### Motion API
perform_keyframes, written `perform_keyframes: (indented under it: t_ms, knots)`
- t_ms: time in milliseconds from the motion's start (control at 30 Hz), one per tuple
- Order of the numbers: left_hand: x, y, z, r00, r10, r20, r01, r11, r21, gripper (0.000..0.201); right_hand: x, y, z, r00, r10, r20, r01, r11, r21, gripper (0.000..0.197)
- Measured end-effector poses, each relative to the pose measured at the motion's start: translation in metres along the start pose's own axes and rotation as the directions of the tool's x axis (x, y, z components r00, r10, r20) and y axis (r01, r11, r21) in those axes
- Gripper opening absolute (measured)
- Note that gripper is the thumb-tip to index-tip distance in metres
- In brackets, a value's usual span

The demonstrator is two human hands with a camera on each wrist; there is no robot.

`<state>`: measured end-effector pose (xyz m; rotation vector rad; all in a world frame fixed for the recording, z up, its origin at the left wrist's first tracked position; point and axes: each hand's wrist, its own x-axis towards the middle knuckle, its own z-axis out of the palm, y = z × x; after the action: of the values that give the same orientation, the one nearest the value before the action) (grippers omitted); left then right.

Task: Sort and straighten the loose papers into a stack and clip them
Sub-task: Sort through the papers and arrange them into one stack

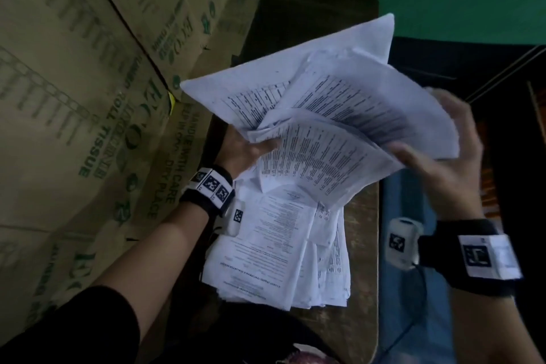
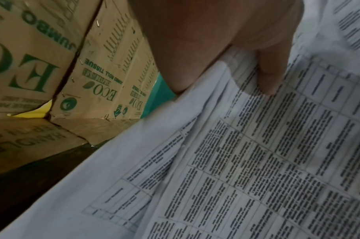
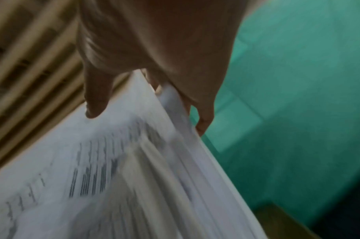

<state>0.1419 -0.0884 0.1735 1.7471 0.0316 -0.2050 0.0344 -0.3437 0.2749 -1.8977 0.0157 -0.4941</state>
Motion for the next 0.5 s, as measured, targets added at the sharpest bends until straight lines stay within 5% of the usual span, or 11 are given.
perform_keyframes:
  t_ms: [167, 300, 400, 500]
  knots:
    - [0.004, 0.000, -0.003, 0.997, 0.031, 0.075, -0.035, 0.998, 0.051, 0.055, 0.049, -0.049, 0.010, 0.968, -0.187, 0.169, 0.233, 0.918, -0.321, 0.073]
    - [0.007, 0.002, -0.005, 0.996, 0.024, 0.090, -0.030, 0.997, 0.066, 0.051, 0.073, -0.059, 0.027, 0.940, -0.253, 0.229, 0.323, 0.876, -0.359, 0.027]
    - [0.011, 0.002, -0.006, 0.998, 0.010, 0.063, -0.009, 1.000, -0.012, 0.025, 0.078, -0.049, 0.023, 0.938, -0.295, 0.183, 0.342, 0.875, -0.343, 0.012]
    - [0.017, -0.004, -0.004, 0.999, -0.005, 0.050, 0.006, 0.999, -0.036, 0.020, 0.077, -0.035, 0.010, 0.956, -0.282, 0.086, 0.294, 0.892, -0.344, 0.005]
